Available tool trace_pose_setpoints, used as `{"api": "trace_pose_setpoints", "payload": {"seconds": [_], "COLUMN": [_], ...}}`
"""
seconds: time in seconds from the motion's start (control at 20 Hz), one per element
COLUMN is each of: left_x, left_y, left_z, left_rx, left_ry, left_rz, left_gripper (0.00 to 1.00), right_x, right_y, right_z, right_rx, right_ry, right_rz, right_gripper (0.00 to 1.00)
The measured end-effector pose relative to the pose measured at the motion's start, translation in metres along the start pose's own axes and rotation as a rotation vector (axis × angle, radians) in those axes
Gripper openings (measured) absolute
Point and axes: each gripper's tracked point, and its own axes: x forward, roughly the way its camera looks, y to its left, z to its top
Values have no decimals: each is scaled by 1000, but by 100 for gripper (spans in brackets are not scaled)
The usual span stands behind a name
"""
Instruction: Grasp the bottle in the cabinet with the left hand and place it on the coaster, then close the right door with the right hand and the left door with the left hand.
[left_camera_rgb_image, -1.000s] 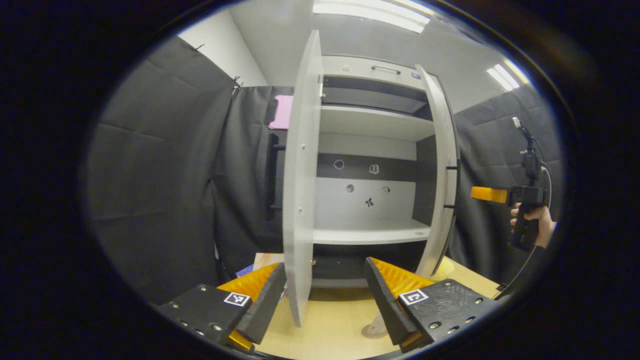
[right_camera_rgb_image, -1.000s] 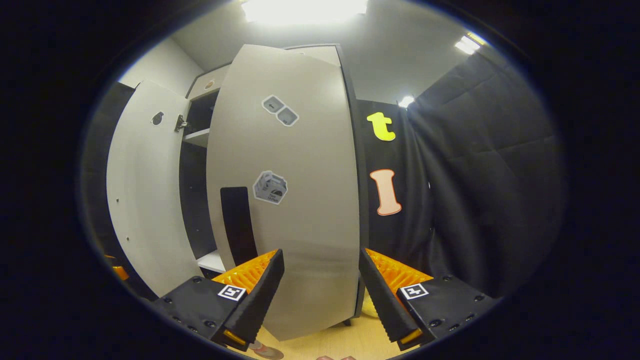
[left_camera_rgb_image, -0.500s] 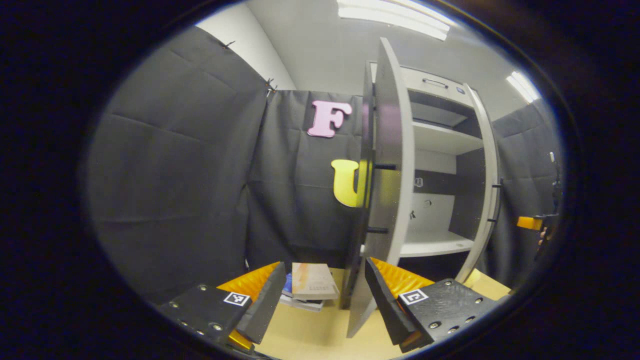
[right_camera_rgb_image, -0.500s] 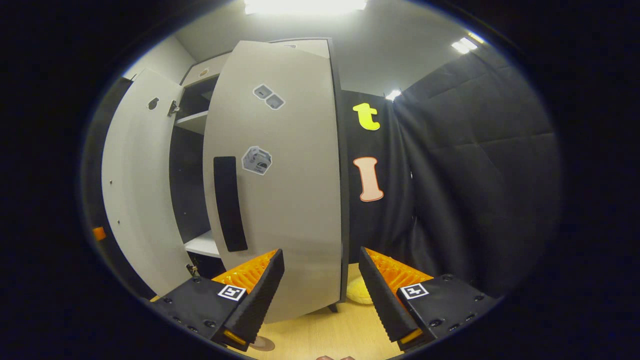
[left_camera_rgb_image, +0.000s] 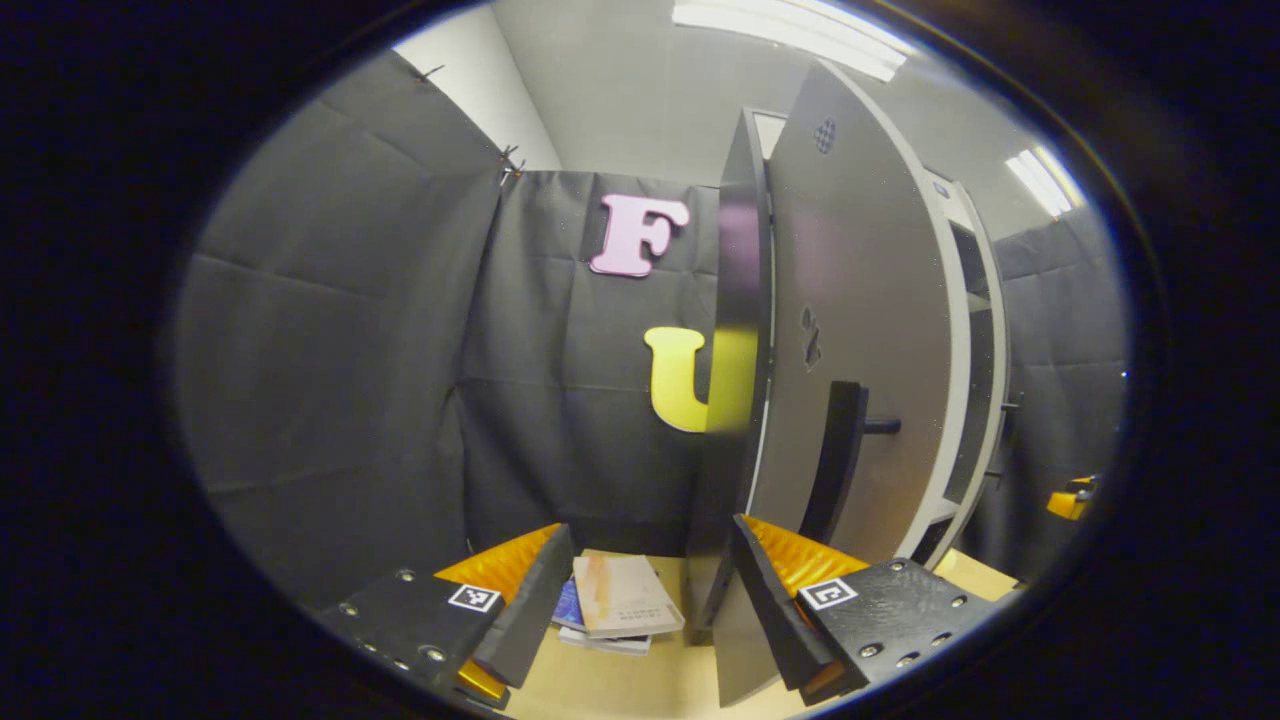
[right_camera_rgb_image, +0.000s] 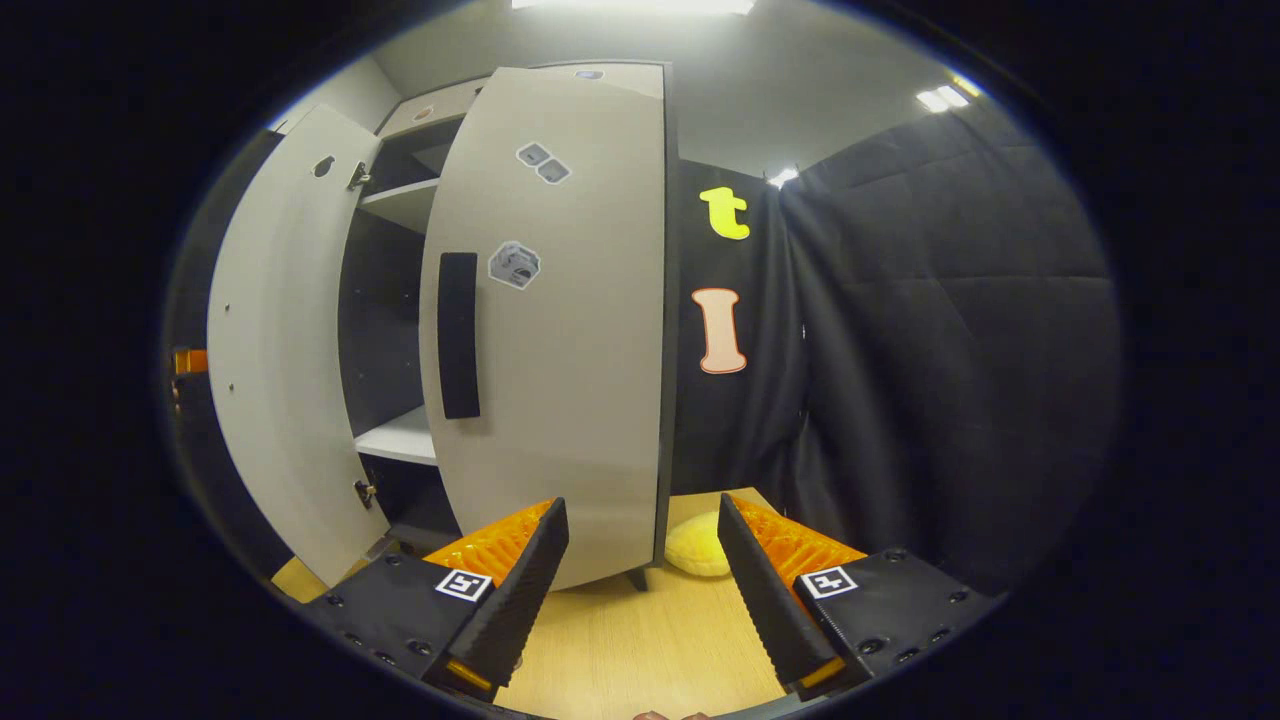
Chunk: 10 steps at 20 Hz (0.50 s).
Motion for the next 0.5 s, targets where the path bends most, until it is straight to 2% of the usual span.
{"api": "trace_pose_setpoints", "payload": {"seconds": [0.15, 0.25, 0.3, 0.5], "left_x": [12, 10, 9, 13], "left_y": [-13, -13, -13, -13], "left_z": [14, 16, 19, 19], "left_rx": [58, 119, 137, 125], "left_ry": [-21, -25, -34, -41], "left_rz": [-39, -11, -5, 0], "left_gripper": [92, 95, 92, 92], "right_x": [-7, -9, -10, -7], "right_y": [-8, -13, -16, -24], "right_z": [-15, -25, -29, -42], "right_rx": [10, 47, 63, 82], "right_ry": [30, 50, 57, 90], "right_rz": [-35, -56, -67, -105], "right_gripper": [96, 96, 96, 96]}}
